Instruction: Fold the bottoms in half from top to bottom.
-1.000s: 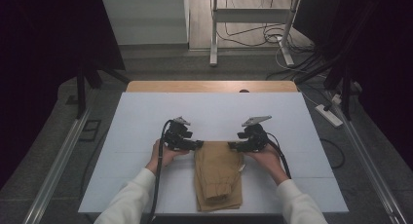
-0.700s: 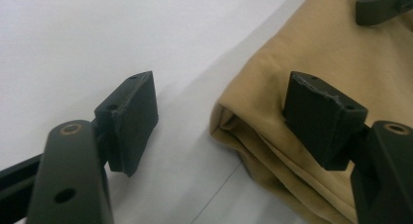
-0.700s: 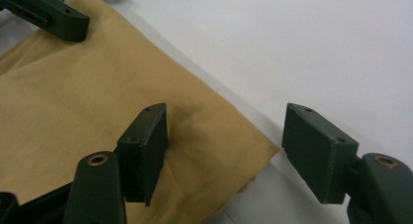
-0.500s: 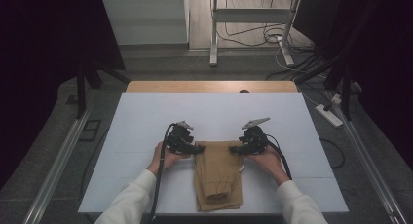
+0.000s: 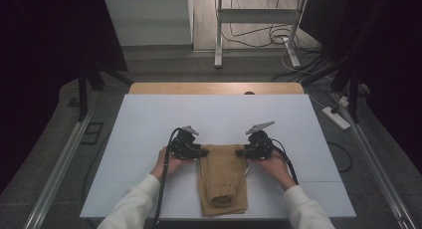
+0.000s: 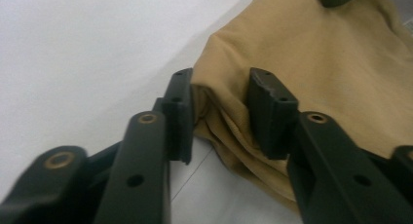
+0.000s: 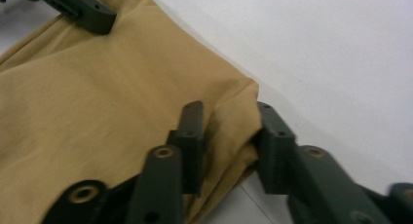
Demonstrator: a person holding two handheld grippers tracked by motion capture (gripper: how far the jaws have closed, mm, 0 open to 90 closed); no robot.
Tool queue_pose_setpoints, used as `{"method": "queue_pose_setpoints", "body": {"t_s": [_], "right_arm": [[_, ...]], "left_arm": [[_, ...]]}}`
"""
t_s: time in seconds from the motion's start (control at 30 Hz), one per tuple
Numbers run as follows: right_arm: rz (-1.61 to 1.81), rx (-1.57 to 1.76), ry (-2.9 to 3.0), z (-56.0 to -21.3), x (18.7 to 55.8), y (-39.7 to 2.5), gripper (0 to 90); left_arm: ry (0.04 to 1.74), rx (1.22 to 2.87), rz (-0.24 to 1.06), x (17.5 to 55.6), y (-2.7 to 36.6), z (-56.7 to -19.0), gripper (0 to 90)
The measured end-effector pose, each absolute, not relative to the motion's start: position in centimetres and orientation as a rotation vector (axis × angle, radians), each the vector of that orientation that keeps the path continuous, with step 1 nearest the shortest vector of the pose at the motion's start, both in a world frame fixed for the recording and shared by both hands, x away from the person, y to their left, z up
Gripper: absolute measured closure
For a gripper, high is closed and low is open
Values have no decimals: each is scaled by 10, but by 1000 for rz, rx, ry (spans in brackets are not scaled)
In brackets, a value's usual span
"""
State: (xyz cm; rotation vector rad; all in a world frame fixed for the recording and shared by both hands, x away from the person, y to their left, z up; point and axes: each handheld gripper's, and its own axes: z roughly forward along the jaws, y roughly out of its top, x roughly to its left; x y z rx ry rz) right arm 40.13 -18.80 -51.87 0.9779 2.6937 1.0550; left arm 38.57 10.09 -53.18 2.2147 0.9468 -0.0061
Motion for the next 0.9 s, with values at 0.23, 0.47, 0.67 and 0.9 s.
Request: {"method": "queue_pose_setpoints", "body": {"t_s": [0.23,0.47,0.67,0.9], "right_arm": [[1016,907,2686,-516,397,-183,760],[1008,881,2675,-514,395,-182,762],[1021,866,2665,-513,394,-182,763],[1023,855,2655,-511,394,-182,764]], "left_arm": [[922,2219,4,384,101,-529,749],[908,2227,11,384,101,-526,753],[903,2227,14,384,101,-525,753],[903,2221,29,384,102,-522,753]]}}
